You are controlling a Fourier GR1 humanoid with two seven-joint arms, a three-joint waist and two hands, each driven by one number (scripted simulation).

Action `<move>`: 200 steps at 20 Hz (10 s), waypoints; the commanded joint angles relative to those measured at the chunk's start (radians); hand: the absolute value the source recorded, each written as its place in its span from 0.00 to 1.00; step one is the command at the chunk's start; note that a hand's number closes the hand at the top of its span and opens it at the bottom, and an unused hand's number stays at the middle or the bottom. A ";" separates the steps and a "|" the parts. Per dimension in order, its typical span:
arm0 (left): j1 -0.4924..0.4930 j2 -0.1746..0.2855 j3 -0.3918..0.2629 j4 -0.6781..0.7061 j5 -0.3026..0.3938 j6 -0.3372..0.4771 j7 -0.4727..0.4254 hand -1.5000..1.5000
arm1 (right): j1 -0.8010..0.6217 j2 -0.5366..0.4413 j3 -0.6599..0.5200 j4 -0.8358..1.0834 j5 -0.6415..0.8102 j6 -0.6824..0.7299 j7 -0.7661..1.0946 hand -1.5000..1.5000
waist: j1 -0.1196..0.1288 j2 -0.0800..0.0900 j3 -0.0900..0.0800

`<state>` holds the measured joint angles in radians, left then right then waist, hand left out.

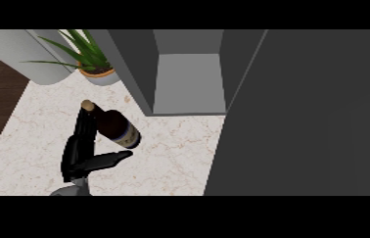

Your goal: Pick up the wine, place it into the cabinet and close the cabinet

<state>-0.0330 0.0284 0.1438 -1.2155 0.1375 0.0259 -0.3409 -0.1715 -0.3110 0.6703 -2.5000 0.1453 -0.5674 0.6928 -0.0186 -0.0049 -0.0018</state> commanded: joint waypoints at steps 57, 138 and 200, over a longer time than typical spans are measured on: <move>0.028 -0.008 -0.237 -0.128 0.042 -0.325 -0.052 1.00 | 0.183 -0.182 0.055 -0.177 0.055 -0.099 -0.153 0.00 | 0.009 -0.001 0.002; -1.009 0.014 -0.208 0.918 0.118 0.369 -0.094 0.00 | 0.359 -0.293 0.081 -0.111 -0.160 -0.027 -0.553 0.00 | -0.113 0.042 0.001; -0.771 -0.028 -0.344 0.624 0.429 -0.111 -0.168 0.00 | 0.509 -0.397 0.023 -0.172 -0.169 -0.097 -0.588 0.00 | 0.032 -0.016 0.001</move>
<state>-0.9153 0.0000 -0.1618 -0.5036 0.5397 -0.0639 -0.5326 0.2954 -0.7072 0.6778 -2.5101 0.0029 -0.6501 0.0322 -0.0107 -0.0192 0.0001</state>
